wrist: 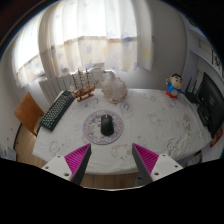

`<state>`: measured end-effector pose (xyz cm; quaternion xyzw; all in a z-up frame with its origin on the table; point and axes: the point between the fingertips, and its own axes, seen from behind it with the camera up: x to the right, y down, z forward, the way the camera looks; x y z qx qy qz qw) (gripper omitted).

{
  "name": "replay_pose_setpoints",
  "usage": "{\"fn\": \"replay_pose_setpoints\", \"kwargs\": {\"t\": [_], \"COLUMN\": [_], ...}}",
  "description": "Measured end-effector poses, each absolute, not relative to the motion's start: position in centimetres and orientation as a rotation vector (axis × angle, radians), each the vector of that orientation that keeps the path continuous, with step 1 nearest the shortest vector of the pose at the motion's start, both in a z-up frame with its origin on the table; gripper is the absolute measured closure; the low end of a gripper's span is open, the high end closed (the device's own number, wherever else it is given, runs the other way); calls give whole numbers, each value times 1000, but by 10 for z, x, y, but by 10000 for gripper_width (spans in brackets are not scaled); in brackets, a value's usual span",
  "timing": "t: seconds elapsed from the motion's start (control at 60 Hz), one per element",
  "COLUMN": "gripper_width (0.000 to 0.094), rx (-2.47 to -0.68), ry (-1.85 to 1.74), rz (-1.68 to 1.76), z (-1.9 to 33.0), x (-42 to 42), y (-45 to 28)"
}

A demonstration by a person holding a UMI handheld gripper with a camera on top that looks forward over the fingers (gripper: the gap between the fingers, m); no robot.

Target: Arrange mouse

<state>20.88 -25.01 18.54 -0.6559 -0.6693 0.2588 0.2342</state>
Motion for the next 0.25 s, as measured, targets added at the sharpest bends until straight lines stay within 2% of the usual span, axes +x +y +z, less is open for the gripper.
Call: {"fn": "replay_pose_setpoints", "kwargs": {"t": [0.25], "gripper_width": [88], "rx": [-1769], "ry": [-1778], "rz": [670], "z": [185], "x": [211], "y": [-230]}}
